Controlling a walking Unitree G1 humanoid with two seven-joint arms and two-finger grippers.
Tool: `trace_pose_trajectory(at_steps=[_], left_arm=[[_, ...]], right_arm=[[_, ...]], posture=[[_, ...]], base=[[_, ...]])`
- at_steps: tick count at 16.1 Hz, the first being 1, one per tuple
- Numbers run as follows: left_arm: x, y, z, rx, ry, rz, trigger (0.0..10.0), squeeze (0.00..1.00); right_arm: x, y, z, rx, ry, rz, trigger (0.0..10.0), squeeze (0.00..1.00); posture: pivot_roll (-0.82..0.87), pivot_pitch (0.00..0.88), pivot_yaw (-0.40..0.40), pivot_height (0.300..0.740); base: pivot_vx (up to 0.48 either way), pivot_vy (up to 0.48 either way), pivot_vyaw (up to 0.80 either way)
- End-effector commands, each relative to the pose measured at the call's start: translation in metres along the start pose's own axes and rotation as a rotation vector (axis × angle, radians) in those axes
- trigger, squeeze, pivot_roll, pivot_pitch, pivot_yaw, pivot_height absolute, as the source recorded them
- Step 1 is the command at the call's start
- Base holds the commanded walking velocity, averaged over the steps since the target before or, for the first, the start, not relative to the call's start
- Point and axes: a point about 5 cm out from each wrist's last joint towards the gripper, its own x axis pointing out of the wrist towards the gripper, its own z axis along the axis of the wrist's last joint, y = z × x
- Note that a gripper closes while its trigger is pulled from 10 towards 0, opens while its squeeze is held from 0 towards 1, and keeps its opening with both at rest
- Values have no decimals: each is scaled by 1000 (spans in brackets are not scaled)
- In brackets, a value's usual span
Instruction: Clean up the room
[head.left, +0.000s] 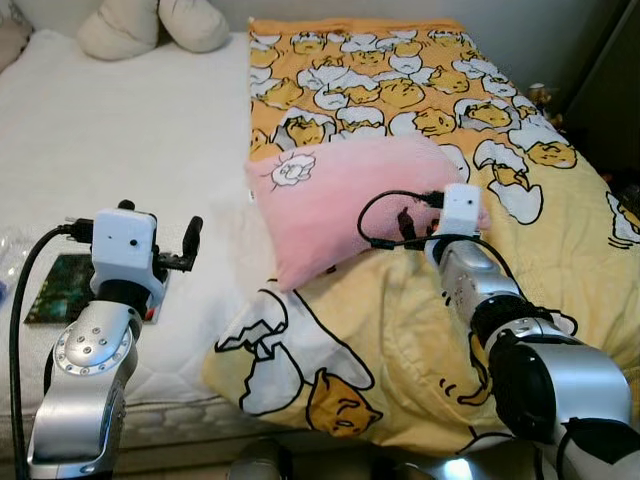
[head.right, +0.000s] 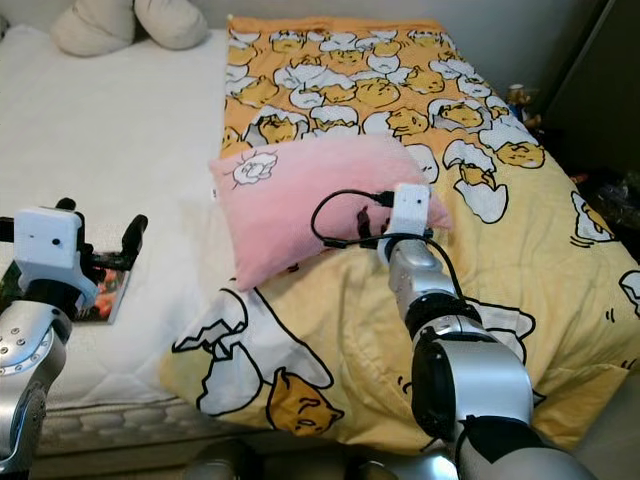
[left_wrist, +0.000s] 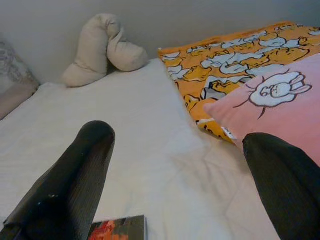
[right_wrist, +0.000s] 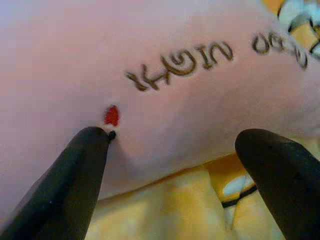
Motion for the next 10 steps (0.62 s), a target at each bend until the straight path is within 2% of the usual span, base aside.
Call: trace_pose_trajectory(at_steps=[1,3,4,5,7,8,9,10], left_arm=[[-2,2,1,3,5,21,10000,0],[3,-7,-3,-33,4,11,10000,0],[8,-19,-10,-42,19,-5,10000,0],[15,-32,-16,-35,46,-43,10000,0],[28,-54,-18,-57,36,-100,10000,0],[33,-58,-17,-115,29,-103,10000,0],[36,-60,-18,-127,31,-103,10000,0],[48,-68,-15,-161,20,-112,10000,0]], right_arm=[[2,5,21,-21,-89,19,10000,0],[0,4,38,-44,-232,16,10000,0],[-4,0,41,-30,-324,-6,10000,0],[-14,-2,43,-59,-441,-9,10000,0],[-50,-3,40,-113,-607,-9,10000,0],[-64,-7,34,-114,-632,-23,10000,0],[-66,-8,32,-111,-633,-27,10000,0],[-70,-14,12,-100,-579,-42,10000,0]], posture=[[309,90,-15,740],[254,20,-35,740],[221,0,-36,740],[177,0,-34,740],[79,0,-36,740],[45,0,-29,740],[29,0,-24,740],[-23,0,1,740]], base=[[0,0,0],[0,0,0],[0,0,0],[0,0,0],[0,0,0],[0,-461,0],[0,-435,0],[244,-409,0]])
